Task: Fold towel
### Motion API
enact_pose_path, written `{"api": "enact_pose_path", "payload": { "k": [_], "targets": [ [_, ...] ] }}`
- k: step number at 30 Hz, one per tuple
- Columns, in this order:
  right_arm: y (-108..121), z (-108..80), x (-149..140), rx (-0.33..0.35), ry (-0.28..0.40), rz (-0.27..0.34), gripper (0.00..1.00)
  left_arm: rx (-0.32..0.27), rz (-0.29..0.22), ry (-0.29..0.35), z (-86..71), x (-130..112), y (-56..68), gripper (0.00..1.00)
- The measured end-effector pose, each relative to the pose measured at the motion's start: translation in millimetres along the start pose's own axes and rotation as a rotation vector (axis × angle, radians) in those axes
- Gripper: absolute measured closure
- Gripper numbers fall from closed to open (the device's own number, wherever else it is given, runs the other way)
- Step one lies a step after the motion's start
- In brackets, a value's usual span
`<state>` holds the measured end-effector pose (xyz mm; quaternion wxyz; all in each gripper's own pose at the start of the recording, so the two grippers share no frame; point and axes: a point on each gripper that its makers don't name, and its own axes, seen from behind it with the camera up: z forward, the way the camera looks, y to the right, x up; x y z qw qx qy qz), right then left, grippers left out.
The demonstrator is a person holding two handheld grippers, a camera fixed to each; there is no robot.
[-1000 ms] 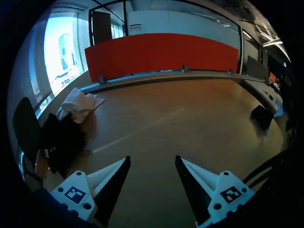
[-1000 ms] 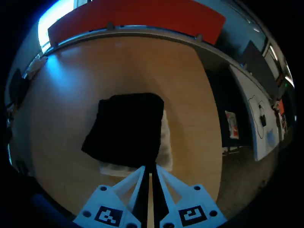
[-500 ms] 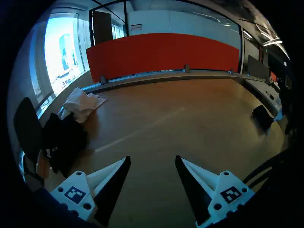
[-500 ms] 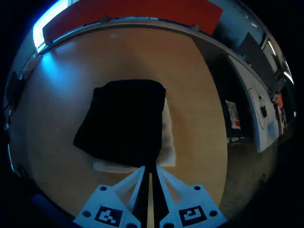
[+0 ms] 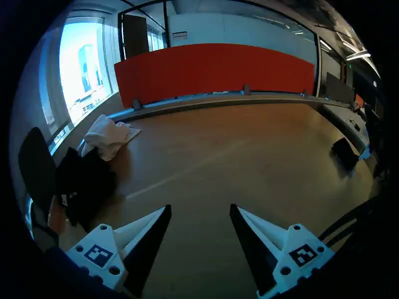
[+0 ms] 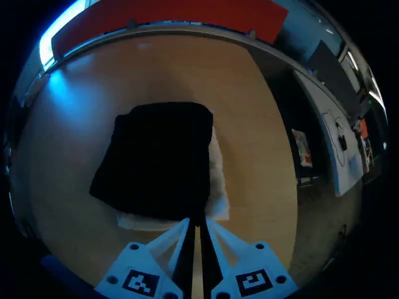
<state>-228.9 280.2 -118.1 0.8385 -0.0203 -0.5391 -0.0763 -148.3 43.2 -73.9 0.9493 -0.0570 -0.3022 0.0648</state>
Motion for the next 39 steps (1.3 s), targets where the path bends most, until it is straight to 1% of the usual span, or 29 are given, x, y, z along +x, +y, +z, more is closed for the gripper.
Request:
{"api": "enact_pose_path", "payload": {
  "k": [5,10,17,19,21,23,26,27,29,31,33,35,39],
  "targets": [
    [1.2,-0.2,0.5,-0.001,0.007,0.011,0.92,0.001,0.004,-0.001,-0.1,-0.2,-0.2,0.13],
    [0.6,-2.3,0.3,-0.003,0.014,0.003,0.88,0.002,0.003,-0.001,-0.6,-0.5,-0.8,0.13],
    [3.8,-9.4,1.6,-0.02,0.039,0.002,0.71,0.004,0.0,0.004,-1.5,1.3,-1.6,0.13],
    [4.3,-11.7,2.2,-0.025,0.046,0.004,0.69,0.005,-0.002,0.005,-1.7,1.9,-2.0,0.13],
    [4.7,-14.0,2.5,-0.03,0.053,0.004,0.64,0.006,-0.004,0.006,-2.1,2.6,-2.5,0.13],
    [5.0,-16.1,2.4,-0.035,0.058,0.002,0.56,0.006,-0.007,0.008,-2.7,3.4,-3.1,0.13],
    [4.7,-19.6,2.4,-0.043,0.069,-0.001,0.35,0.007,-0.007,0.011,-3.5,4.1,-4.7,0.13],
    [4.3,-20.4,2.2,-0.044,0.072,-0.001,0.29,0.007,-0.006,0.012,-3.8,4.4,-5.2,0.13],
    [3.3,-22.1,1.7,-0.046,0.078,0.0,0.29,0.007,-0.005,0.014,-4.4,4.9,-6.3,0.13],
    [1.6,-23.5,2.5,-0.045,0.086,0.005,0.25,0.008,-0.004,0.016,-5.0,5.2,-7.0,0.13],
    [-0.7,-25.3,4.0,-0.044,0.097,0.011,0.09,0.008,-0.004,0.018,-5.5,5.4,-7.7,0.13],
    [-3.6,-27.6,6.0,-0.043,0.111,0.016,0.0,0.008,-0.007,0.02,-5.7,5.6,-8.3,0.13],
    [-9.7,-31.2,9.1,-0.042,0.133,0.024,0.0,0.006,-0.011,0.024,-5.6,6.3,-9.2,0.13]
  ]
}}
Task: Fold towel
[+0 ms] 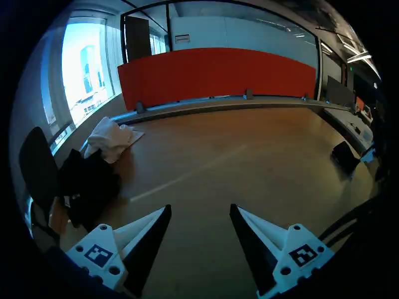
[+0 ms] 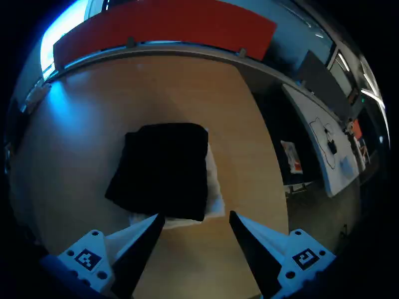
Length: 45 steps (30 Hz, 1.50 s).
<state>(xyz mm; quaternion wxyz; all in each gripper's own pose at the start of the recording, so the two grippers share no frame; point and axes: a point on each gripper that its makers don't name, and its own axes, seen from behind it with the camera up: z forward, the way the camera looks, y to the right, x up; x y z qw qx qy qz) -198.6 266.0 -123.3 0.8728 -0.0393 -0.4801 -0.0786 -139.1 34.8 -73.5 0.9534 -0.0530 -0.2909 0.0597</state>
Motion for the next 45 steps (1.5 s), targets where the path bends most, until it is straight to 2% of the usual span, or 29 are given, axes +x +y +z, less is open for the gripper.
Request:
{"api": "enact_pose_path", "payload": {
  "k": [5,10,22,29,35,41,45],
  "targets": [
    [-10.3,-4.9,7.7,0.014,0.034,0.01,0.0,-0.004,-0.003,0.005,1.1,1.6,-0.8,0.13],
    [-21.0,-14.5,26.1,0.023,0.102,0.017,0.0,0.0,-0.008,0.014,1.8,5.6,-4.5,0.13],
    [-64.5,-48.4,98.7,0.064,0.368,0.048,0.0,0.017,-0.039,0.046,4.6,16.1,-11.2,0.13],
    [-91.9,-76.3,145.7,0.103,0.544,0.074,0.0,0.034,-0.05,0.079,7.2,28.6,-17.2,0.13],
    [-106.7,-102.8,181.5,0.125,0.686,0.109,0.0,0.048,-0.068,0.116,8.2,42.1,-21.7,0.14],
    [-116.5,-115.7,199.4,0.131,0.765,0.123,0.0,0.056,-0.087,0.15,9.4,52.5,-23.8,0.14],
    [-121.3,-112.5,202.5,0.122,0.771,0.112,0.0,0.062,-0.095,0.173,10.2,59.1,-25.4,0.13]
  ]
}}
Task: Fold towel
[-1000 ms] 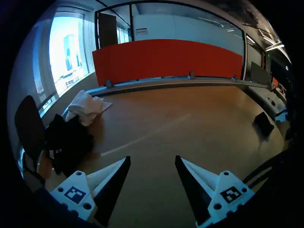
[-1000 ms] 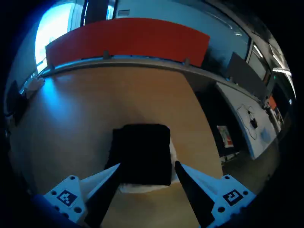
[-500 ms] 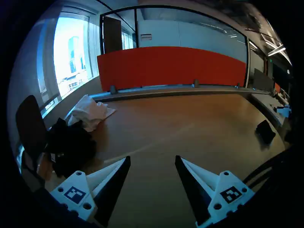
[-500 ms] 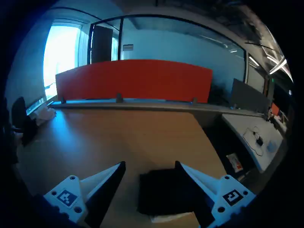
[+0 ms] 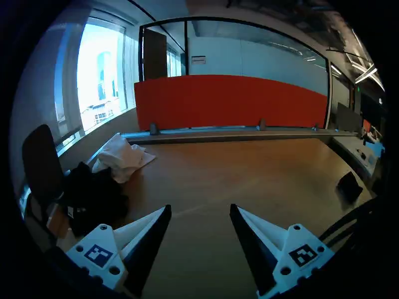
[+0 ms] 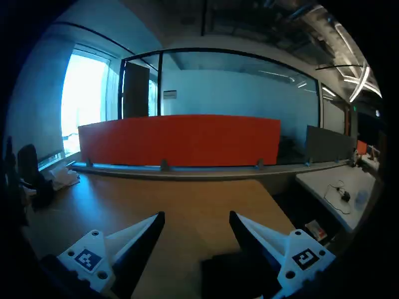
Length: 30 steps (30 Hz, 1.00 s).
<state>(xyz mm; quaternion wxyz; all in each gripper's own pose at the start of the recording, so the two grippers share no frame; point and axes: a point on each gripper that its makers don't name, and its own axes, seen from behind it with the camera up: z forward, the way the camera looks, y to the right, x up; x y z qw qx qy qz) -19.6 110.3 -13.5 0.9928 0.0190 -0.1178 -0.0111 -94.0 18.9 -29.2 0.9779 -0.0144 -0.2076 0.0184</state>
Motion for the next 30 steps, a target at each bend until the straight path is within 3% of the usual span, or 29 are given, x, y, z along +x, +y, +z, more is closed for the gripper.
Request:
{"api": "enact_pose_path", "payload": {
  "k": [17,30],
  "targets": [
    [-39.2,23.0,20.9,0.003,0.063,0.014,0.0,0.037,-0.093,0.211,5.1,62.8,-16.8,0.13],
    [-89.3,38.0,55.4,0.018,0.144,0.034,0.0,0.016,-0.076,0.304,10.1,95.5,-12.6,0.13]
  ]
}}
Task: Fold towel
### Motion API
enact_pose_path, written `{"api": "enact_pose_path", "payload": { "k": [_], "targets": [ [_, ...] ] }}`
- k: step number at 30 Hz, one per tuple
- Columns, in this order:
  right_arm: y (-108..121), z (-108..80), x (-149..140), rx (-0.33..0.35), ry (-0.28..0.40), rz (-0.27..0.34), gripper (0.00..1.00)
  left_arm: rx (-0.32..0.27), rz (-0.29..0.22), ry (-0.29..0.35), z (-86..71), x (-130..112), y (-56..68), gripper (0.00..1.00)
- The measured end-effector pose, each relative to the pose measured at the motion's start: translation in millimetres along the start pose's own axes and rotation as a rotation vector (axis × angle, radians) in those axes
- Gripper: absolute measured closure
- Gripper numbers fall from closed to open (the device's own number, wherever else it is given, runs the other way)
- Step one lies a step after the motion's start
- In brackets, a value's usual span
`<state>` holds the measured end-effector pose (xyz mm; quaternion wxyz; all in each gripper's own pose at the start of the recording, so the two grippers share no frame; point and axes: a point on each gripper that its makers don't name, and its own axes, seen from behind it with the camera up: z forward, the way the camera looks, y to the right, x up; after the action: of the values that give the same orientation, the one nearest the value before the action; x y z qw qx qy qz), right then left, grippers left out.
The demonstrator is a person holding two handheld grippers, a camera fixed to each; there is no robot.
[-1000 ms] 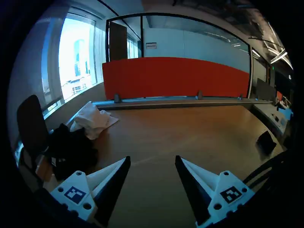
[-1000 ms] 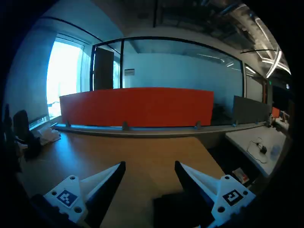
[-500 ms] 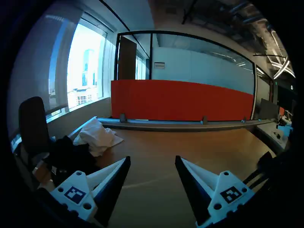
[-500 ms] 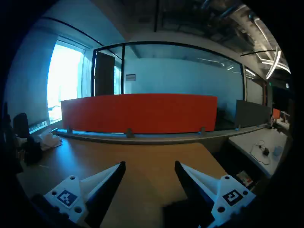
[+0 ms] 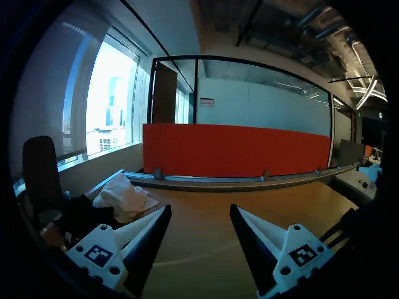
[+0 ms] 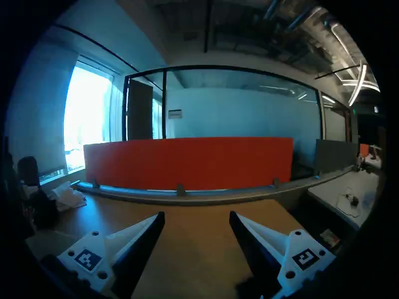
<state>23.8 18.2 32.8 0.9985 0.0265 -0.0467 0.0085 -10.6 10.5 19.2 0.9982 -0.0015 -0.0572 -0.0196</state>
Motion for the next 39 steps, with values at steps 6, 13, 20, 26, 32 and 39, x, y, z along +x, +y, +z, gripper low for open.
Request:
{"api": "enact_pose_path", "payload": {
  "k": [6,13,20,26,32,39],
  "targets": [
    [-12.7,4.6,2.1,0.002,0.018,0.016,0.0,-0.009,0.001,0.033,2.5,11.4,1.8,0.13],
    [-17.9,4.8,-1.3,-0.005,0.015,0.015,0.0,-0.009,0.007,0.058,3.5,17.7,-0.4,0.13],
    [-19.2,-0.3,-1.6,-0.018,0.021,0.02,0.0,-0.014,0.025,0.057,6.4,9.3,-0.6,0.13],
    [-18.0,-3.3,-10.6,-0.036,0.034,0.018,0.0,-0.015,0.032,0.068,8.6,-3.8,-0.2,0.13],
    [-23.2,-4.8,-28.3,-0.041,0.034,0.021,0.0,-0.026,0.054,0.072,9.8,-28.0,2.0,0.13],
    [-29.7,-2.9,-46.3,-0.045,0.035,0.0,0.0,-0.037,0.055,0.107,14.6,-45.8,3.2,0.13]
  ]
}}
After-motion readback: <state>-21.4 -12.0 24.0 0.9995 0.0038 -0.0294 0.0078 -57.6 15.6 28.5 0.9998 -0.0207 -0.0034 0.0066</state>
